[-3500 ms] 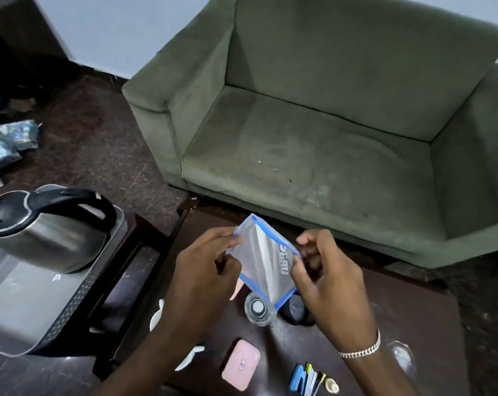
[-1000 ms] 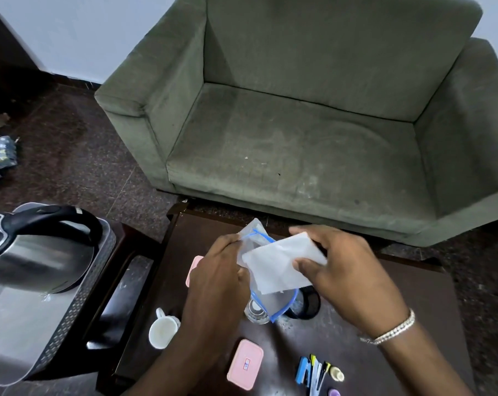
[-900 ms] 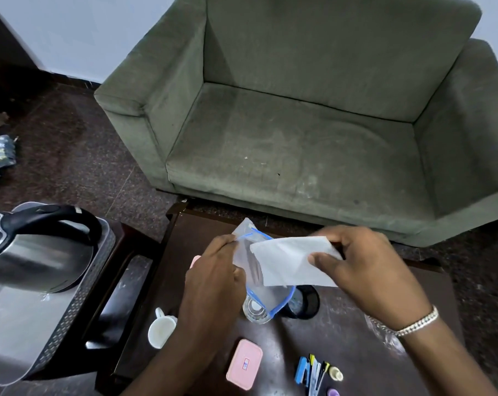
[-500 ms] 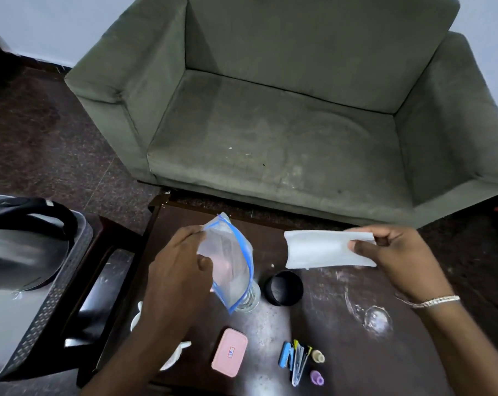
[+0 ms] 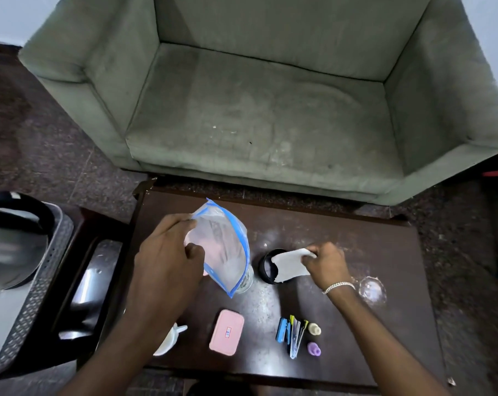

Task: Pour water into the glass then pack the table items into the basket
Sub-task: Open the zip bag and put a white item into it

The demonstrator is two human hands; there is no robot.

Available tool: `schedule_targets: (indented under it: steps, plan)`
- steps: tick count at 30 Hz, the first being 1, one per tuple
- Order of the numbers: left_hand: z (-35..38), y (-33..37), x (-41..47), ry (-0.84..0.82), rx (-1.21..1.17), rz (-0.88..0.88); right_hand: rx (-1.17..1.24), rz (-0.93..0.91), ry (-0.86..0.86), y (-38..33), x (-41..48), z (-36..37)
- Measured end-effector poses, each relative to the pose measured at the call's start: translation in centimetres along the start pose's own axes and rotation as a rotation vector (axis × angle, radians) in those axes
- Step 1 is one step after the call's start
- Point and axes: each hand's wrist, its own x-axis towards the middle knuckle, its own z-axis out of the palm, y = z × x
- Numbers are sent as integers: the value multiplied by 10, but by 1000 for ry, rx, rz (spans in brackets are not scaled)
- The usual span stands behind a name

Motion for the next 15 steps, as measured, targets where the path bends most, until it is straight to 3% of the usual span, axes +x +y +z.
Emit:
schedule_targets:
  steps: [12, 15]
  plan:
    - [-7, 1, 0, -18, -65, 0, -78, -1, 71, 1, -7, 32]
    - [-7, 4, -1, -8, -96, 0, 129, -107, 229, -12, -35, 3]
